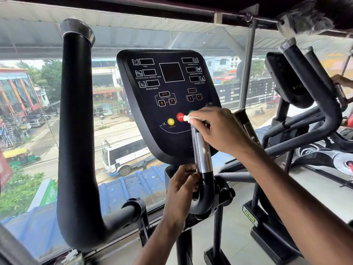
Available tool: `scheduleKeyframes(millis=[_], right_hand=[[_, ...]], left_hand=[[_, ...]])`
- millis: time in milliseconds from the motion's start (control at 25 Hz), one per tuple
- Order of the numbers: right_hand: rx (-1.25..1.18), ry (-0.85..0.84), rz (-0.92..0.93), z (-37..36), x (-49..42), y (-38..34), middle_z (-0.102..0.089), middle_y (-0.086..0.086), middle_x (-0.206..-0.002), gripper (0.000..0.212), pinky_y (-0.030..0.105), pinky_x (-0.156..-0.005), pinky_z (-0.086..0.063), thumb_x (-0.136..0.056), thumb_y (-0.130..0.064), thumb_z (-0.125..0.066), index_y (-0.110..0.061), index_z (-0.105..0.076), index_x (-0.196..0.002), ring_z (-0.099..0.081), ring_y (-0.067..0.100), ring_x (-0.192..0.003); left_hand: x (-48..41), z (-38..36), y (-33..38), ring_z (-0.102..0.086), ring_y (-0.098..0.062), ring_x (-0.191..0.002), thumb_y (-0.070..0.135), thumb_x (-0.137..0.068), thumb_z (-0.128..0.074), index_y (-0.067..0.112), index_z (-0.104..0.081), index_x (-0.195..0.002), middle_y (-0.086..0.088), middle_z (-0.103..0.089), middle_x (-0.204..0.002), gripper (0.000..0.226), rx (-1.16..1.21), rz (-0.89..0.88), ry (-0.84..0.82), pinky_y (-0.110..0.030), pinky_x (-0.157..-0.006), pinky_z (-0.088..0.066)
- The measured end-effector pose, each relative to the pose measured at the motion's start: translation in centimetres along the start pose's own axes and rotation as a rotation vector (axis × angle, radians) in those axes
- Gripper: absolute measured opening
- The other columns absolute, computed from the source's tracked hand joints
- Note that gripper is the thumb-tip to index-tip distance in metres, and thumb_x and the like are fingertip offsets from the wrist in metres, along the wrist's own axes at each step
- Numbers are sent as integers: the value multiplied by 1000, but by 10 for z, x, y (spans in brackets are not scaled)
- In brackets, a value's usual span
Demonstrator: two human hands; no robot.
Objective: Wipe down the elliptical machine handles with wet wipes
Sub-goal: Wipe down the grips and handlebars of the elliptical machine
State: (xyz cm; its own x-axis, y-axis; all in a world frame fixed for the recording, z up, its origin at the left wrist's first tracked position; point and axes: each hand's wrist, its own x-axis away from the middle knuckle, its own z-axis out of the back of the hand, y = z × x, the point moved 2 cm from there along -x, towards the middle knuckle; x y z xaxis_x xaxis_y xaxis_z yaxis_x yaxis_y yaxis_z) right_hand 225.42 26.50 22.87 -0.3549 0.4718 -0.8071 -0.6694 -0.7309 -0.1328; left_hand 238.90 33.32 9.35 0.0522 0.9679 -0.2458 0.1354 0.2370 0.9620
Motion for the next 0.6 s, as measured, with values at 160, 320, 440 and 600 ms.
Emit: scheduleKeyframes(millis=[160, 320, 440, 600], right_hand=[[-98, 170, 12, 10, 6, 1, -78, 0, -99, 15, 17, -82, -52, -93, -11, -73, -10, -82, -104, -70, 9, -90], [-5, 104, -77, 2, 3, -6, -80, 1, -101, 21, 11, -78, -50, -98, -19, -65, -11, -81, -110, -73, 15, -90], [-89, 33, -53, 13, 1, -5, -79, -2, -107, 20, 2, -83, -44, -93, -9, -73, -13, -81, -111, -69, 7, -98], [33, 40, -76, 10, -4, -5, -80, -1, -98, 16, 27, -74, -52, -97, -19, -68, -17, -82, -105, -72, 17, -86]], left_hand=[[-1, 1, 1, -70, -37, -103, 30, -84, -59, 20, -72, -102, -13, -76, -101, 25, -4, 2, 11, -43, -91, -55], [-1, 2, 0, -70, -36, -105, 36, -82, -60, 20, -71, -106, -12, -76, -105, 31, -23, 1, 5, -48, -96, -54], [0, 1, 0, -69, -36, -105, 44, -76, -61, 23, -71, -104, -9, -76, -103, 36, -23, 3, 14, -47, -94, -55], [0, 1, 1, -71, -31, -102, 35, -82, -60, 22, -71, -105, -9, -76, -103, 29, -24, 15, 9, -46, -93, -55]])
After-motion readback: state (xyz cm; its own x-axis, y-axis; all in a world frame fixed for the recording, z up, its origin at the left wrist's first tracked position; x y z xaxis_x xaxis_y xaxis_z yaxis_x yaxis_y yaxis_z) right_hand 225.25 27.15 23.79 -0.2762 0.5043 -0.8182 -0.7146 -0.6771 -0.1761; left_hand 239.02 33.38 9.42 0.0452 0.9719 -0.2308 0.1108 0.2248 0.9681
